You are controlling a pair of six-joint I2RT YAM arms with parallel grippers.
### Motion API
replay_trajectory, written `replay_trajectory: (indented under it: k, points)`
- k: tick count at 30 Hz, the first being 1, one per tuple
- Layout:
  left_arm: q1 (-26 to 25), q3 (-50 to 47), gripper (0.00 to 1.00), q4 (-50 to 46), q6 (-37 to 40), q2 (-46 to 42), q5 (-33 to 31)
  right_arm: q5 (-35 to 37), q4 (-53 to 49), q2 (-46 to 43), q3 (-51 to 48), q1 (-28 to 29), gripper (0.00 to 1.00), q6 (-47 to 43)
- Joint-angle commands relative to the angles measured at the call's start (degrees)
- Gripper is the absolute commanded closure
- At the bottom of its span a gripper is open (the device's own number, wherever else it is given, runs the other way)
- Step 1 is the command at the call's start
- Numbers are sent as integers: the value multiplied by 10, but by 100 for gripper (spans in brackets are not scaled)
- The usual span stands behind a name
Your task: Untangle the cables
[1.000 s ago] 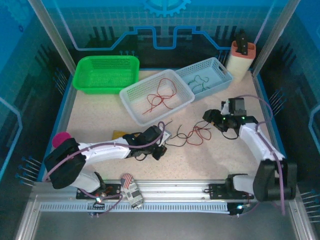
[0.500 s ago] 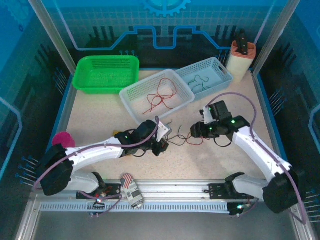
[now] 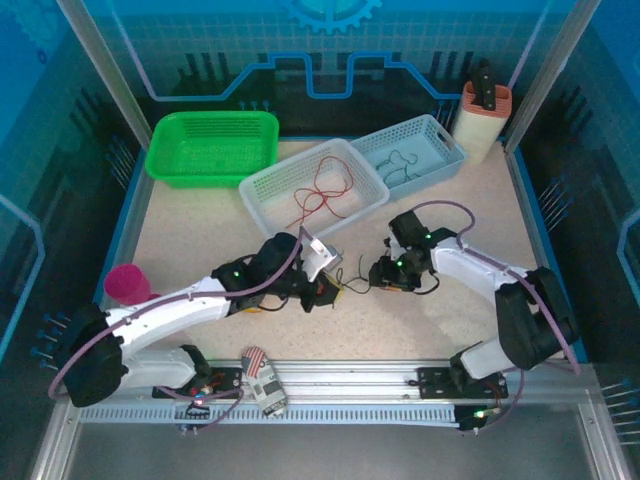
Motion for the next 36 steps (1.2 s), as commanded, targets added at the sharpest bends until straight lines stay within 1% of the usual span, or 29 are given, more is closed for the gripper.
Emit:
replay_trajectory:
  k: [1, 7, 12, 22, 26, 31, 33, 36]
  points:
    - [10, 20, 100, -24, 23, -12, 51, -5, 46, 32, -12, 7, 49, 38]
    - [35, 27, 100, -34, 18, -48, 89, -13, 100, 82, -18, 3, 49, 72]
    - [75, 28, 100, -45, 1, -88, 117, -29, 136, 115, -16, -14, 49, 96]
    - [133, 26, 100, -48, -27, -139, 149, -21, 151, 122, -34, -56, 49, 122]
    - [174, 14, 100, -4, -68, -165, 172, -28, 156, 116, -49, -70, 48, 126]
    - [231, 13, 100, 6, -98, -189, 198, -33, 167, 106, -71, -84, 48, 135]
    - [256, 9, 100, 23, -120, -195, 216, -32, 167, 103, -74, -88, 48, 136]
    - [279, 3, 100, 51, -150, -196, 233, -31, 168, 102, -80, -93, 48, 136]
